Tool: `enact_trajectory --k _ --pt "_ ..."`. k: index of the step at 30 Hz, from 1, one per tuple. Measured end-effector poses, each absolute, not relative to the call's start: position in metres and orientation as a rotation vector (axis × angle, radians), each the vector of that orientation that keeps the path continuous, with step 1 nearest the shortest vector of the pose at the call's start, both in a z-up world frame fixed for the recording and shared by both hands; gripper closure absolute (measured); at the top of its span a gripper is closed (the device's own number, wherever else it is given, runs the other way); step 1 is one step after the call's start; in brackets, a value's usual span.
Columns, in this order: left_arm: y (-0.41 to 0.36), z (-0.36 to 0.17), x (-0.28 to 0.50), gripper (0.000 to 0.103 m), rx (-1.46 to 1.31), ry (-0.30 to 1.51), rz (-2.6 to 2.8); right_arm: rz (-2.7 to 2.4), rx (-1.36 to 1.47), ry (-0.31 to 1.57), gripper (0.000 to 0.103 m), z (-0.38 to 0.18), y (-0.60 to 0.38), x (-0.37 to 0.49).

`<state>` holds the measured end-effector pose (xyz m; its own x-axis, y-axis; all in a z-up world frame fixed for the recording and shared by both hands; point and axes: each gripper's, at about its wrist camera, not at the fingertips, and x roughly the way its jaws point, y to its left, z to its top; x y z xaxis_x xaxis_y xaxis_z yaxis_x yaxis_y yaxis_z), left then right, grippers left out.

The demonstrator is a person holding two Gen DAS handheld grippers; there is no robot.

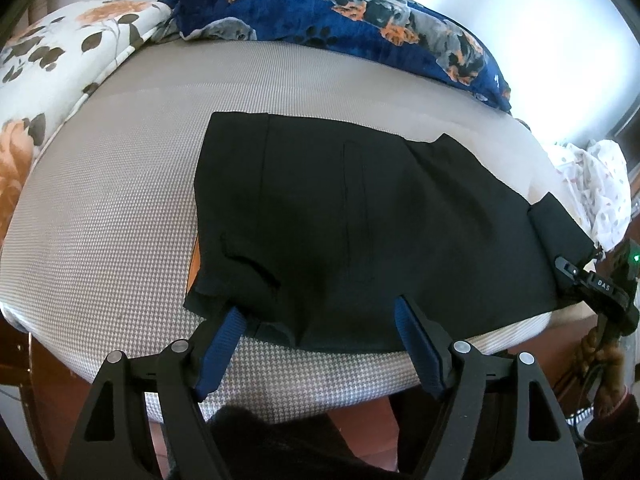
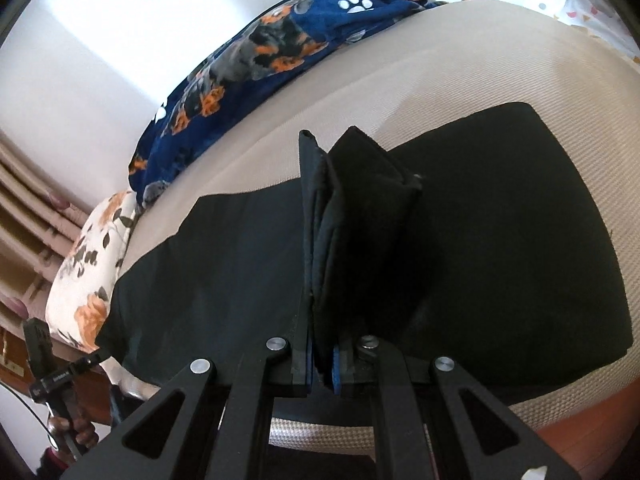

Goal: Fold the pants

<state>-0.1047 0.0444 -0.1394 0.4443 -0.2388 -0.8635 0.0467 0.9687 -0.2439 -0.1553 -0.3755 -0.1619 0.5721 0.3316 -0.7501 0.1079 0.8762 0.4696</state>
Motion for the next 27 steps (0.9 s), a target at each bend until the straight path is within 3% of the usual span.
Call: enact_trajectory --k 17,27 --pt "0.044 -0.146 -0.103 0.026 -0.186 1.124 -0.167 0.174 0.428 0.993 0.084 -0.163 -0.35 -0.157" --pt "0.044 -0.149 -0.101 0.026 -0.188 1.137 -0.165 0.223 0.365 1.008 0.059 -0.16 -0.328 -0.166"
